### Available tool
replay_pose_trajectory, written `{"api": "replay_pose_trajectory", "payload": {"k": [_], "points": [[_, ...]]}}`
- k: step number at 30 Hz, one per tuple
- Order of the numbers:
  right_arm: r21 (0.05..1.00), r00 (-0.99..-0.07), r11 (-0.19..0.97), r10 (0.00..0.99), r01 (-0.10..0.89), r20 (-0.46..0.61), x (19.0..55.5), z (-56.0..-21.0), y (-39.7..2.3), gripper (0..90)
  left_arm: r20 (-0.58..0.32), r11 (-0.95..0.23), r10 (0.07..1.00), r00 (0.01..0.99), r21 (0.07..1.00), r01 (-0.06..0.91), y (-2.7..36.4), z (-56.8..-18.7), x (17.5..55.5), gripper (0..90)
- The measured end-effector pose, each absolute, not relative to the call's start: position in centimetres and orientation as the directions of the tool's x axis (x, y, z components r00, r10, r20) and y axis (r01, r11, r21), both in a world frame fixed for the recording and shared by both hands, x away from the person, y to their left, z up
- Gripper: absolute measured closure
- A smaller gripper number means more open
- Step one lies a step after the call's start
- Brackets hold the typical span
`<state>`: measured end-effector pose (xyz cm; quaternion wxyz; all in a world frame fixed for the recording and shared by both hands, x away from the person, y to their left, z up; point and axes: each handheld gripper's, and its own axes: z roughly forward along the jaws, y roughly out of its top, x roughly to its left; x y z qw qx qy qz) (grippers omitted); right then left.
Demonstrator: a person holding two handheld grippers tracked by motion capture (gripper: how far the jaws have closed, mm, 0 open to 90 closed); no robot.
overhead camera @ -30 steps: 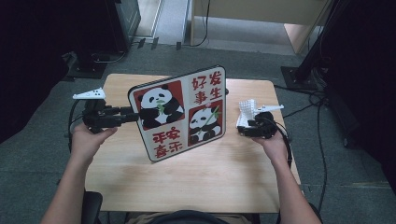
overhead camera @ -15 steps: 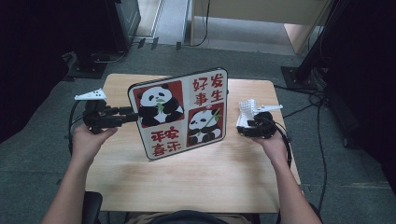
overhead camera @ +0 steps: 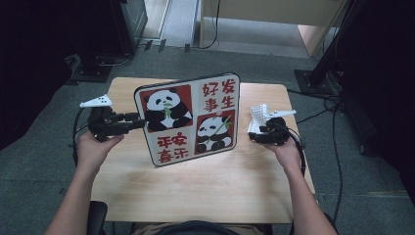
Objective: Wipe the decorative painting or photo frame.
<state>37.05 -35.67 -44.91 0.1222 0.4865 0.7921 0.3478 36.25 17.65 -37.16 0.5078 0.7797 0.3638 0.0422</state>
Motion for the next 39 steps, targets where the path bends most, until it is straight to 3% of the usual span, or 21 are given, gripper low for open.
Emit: {"api": "replay_pose_trajectory", "payload": {"k": [39], "points": [[0.671,-0.487,0.274,0.86,0.689,0.149,37.1,-45.0,-35.7,38.7,-0.318,-0.185,0.672,0.669,0.802,0.567,17.7,-39.9,37.3,42.8]]}}
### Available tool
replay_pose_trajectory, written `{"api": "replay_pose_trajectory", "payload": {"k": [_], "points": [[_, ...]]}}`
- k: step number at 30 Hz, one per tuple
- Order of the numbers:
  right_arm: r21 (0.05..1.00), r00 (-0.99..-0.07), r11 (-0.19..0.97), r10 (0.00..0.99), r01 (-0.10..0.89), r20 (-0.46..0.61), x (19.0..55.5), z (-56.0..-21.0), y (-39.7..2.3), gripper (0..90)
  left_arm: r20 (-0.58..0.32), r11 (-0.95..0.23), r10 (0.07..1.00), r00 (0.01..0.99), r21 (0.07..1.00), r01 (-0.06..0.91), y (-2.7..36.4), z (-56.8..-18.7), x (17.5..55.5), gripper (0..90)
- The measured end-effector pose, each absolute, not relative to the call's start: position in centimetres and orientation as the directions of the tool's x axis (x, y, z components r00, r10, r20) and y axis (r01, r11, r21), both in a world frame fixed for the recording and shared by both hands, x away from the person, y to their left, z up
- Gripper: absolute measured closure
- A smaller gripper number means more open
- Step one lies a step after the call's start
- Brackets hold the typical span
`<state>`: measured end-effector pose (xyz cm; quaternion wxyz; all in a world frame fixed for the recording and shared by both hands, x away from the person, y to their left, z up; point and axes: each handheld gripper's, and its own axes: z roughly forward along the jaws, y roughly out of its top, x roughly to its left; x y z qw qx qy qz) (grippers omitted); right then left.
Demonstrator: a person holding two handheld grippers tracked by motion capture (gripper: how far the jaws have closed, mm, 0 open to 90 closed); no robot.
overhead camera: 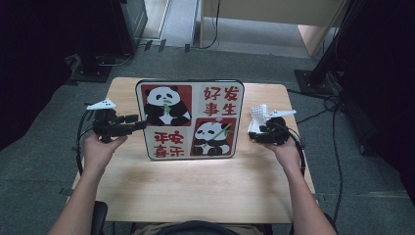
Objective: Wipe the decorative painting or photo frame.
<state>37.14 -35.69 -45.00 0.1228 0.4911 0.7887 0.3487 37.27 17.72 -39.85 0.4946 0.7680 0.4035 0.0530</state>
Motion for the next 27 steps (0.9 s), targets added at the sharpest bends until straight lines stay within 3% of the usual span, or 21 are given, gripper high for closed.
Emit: {"api": "replay_pose_trajectory", "payload": {"k": [27], "points": [[0.677,-0.478,0.256,0.864,0.69,0.161,37.0,-44.8,-36.0,39.2,-0.296,-0.137,0.717,0.631,0.828,0.544,20.5,-39.4,36.6,41.0]]}}
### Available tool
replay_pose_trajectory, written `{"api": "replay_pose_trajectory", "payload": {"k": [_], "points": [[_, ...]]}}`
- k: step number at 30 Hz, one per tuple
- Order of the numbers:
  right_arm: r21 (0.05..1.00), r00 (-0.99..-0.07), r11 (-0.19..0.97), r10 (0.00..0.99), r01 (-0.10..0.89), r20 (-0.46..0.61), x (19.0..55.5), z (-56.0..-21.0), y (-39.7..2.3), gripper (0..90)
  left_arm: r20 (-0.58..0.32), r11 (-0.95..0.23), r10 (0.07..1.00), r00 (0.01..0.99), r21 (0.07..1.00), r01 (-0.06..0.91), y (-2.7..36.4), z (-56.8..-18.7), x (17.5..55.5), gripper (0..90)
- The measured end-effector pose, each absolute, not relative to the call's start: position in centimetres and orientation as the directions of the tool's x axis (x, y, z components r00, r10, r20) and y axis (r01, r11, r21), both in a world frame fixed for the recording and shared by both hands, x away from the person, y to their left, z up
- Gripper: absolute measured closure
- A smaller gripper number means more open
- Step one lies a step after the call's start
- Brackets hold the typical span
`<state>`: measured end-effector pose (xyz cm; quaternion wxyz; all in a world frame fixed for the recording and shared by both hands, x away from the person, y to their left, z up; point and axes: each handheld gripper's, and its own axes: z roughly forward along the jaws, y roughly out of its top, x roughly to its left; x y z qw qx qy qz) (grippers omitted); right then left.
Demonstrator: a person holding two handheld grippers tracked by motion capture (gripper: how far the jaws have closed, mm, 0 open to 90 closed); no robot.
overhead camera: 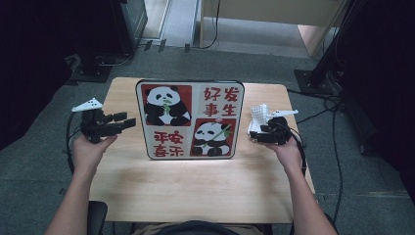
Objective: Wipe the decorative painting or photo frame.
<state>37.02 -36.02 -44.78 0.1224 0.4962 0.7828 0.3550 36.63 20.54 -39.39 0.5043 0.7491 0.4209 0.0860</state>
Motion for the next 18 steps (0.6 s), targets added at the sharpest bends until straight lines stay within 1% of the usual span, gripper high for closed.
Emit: {"api": "replay_pose_trajectory", "payload": {"k": [5,18], "points": [[0.678,-0.485,0.264,0.861,0.686,0.156,37.1,-44.8,-36.0,39.2,-0.297,-0.151,0.725,0.621,0.812,0.564,21.0,-39.7,36.9,40.6],[0.678,-0.486,0.265,0.86,0.685,0.156,37.1,-44.8,-36.0,39.1,-0.315,-0.127,0.733,0.603,0.807,0.577,21.9,-40.0,37.0,39.2]]}}
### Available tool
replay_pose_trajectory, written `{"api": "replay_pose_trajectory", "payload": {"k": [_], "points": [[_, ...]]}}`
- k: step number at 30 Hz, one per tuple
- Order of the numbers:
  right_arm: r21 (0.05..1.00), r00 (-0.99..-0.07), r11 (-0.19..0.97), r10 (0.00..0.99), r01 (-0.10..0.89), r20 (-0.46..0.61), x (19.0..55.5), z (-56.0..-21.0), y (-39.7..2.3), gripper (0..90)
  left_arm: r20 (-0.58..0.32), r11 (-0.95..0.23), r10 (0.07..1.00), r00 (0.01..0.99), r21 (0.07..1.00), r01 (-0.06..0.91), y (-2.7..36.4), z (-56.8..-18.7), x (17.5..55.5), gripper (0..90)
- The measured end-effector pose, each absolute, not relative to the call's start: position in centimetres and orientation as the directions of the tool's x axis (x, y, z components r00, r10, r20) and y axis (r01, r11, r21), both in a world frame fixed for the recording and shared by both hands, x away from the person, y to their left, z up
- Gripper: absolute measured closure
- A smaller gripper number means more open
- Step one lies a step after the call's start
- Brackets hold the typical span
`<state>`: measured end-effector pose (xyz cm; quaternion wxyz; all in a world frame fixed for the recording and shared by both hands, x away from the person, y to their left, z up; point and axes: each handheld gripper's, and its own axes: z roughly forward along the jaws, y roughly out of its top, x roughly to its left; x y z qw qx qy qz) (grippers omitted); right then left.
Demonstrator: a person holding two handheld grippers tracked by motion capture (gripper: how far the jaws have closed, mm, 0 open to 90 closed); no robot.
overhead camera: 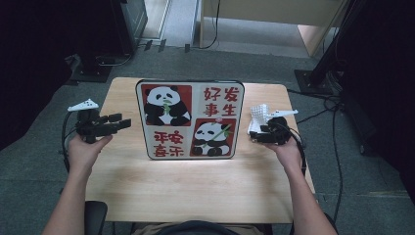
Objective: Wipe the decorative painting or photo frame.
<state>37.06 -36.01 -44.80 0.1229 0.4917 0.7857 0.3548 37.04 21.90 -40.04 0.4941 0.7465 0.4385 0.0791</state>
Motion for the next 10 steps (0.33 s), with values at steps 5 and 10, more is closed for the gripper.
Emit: {"api": "replay_pose_trajectory", "payload": {"k": [5,10], "points": [[0.678,-0.487,0.267,0.86,0.685,0.154,37.07,-44.81,-35.97,39.1,-0.306,-0.144,0.733,0.607,0.803,0.579,21.66,-40.11,37.09,39.2],[0.676,-0.487,0.265,0.859,0.687,0.158,37.08,-44.83,-35.96,39.1,-0.312,-0.14,0.733,0.605,0.801,0.582,21.64,-40.15,37.14,39.0]]}}
